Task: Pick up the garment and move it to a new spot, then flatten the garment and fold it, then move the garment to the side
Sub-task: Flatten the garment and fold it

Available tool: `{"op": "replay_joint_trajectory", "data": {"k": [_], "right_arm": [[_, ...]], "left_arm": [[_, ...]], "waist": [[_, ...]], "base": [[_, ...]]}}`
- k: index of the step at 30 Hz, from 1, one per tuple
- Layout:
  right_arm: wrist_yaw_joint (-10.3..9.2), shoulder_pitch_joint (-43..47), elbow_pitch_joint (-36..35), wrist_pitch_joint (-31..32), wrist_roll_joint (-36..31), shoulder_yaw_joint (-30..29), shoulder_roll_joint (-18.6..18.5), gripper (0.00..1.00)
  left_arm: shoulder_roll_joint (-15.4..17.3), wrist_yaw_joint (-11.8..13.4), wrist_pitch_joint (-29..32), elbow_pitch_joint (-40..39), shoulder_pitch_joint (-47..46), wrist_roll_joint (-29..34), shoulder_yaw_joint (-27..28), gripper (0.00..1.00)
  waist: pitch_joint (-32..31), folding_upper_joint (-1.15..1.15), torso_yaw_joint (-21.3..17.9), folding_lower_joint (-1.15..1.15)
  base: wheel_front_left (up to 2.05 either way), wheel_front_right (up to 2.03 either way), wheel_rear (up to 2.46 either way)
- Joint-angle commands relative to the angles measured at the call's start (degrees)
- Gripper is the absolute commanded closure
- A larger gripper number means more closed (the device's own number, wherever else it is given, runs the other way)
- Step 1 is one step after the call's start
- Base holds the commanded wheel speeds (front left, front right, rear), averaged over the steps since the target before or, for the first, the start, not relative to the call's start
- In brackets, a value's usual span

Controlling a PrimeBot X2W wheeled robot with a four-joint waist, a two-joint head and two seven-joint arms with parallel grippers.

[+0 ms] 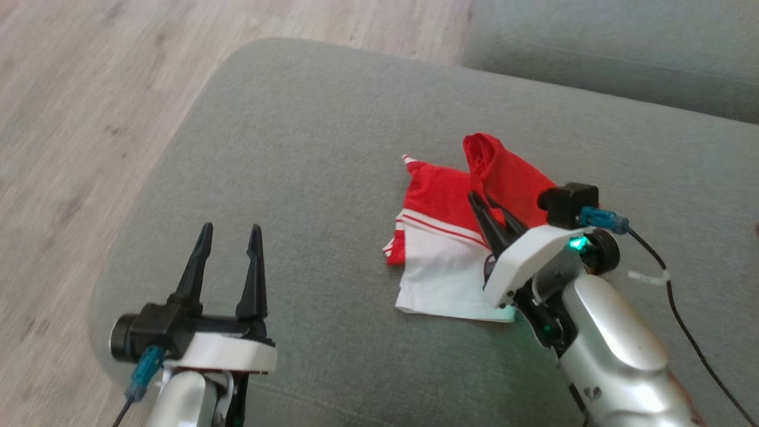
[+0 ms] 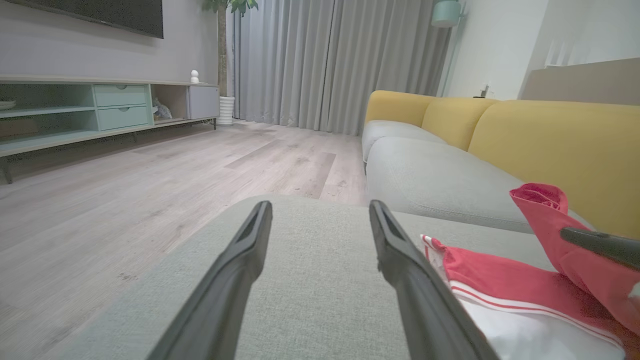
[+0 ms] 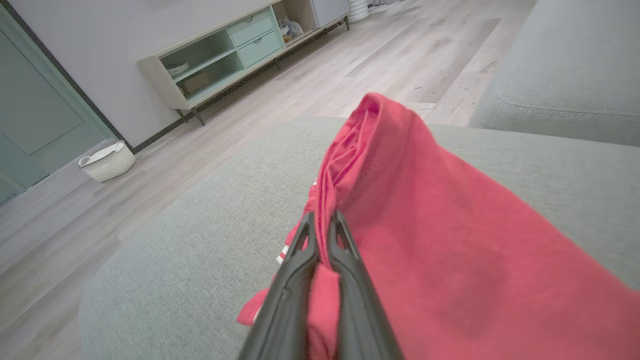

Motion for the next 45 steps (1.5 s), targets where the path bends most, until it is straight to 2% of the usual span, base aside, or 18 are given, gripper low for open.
{"op": "replay_joint_trajectory", "data": {"k": [1, 13, 14, 15, 20, 26, 31, 34, 41, 45], "right_arm": [[0.37, -3.54, -1.25, -1.12, 0.68, 1.56, 0.6, 1.0], [0.37, -7.91, 8.75, -6.04, 5.76, 9.04, 0.61, 1.0], [0.37, -8.22, 9.27, -6.63, 5.93, 9.68, 0.61, 0.14], [0.37, -8.31, 9.56, -6.32, 6.9, 10.83, 0.61, 0.0], [0.37, -9.9, 6.94, -7.41, 10.11, 17.27, 0.61, 0.0], [0.37, -11.7, 8.59, -11.51, 7.35, 15.16, 0.61, 0.0], [0.37, -11.17, 9.86, -15.92, 1.84, 9.39, 0.61, 0.0], [0.37, -8.82, 8.67, -18.26, -4.97, 0.94, 0.59, 0.0], [0.37, 1.05, -2.54, -19.05, -15.13, -10.33, 0.54, 0.0], [0.37, 7.65, -10.16, -18.87, -16.76, -15.38, 0.58, 0.0]], "left_arm": [[0.01, -0.09, -0.46, -1.73, -3.66, 0.22, 1.31, 0.0], [-0.93, -0.52, -0.46, -0.77, -6.23, 0.05, -0.44, 0.0], [-0.98, -0.49, -0.46, -0.74, -6.3, 0.04, -0.52, 0.0], [-1.02, -0.48, -0.46, -0.63, -6.38, 0.04, -0.62, 0.0], [-0.94, -0.46, -0.46, 0.03, -6.66, 0.23, -0.43, 0.0], [-0.63, -0.53, -0.46, 0.14, -6.46, 0.46, 0.01, 0.0], [-0.35, -0.02, -0.46, -0.01, -5.2, 0.61, 0.87, 0.0], [-0.13, 1.1, -0.46, 0.19, -3.8, 0.51, 2.41, 0.0], [0.0, 1.44, -0.46, 0.48, -1.48, 0.28, 4.15, 0.0], [-0.22, 1.83, -0.46, -0.23, -0.22, 0.29, 5.24, 0.0]], "waist": [[1.76, 0.0, 1.82, 0.0], [4.74, 0.0, 6.11, 0.0], [4.81, 0.0, 6.23, 0.0], [4.85, 0.0, 6.35, 0.0], [4.55, 0.0, 5.18, 0.0], [2.73, 0.0, 2.19, 0.0], [0.2, 0.0, -2.05, 0.0], [-1.1, 0.0, -5.63, 0.0], [-2.16, 0.0, -10.59, 0.0], [-2.04, 0.0, -12.85, 0.0]], "base": [[0.0, 0.0, 0.0], [0.0, 0.0, 0.0], [0.0, 0.0, 0.0], [0.0, 0.0, 0.0], [0.0, 0.0, 0.0], [0.0, 0.0, 0.0], [0.0, 0.0, 0.0], [0.0, 0.0, 0.0], [0.0, 0.0, 0.0], [0.0, 0.0, 0.0]]}}
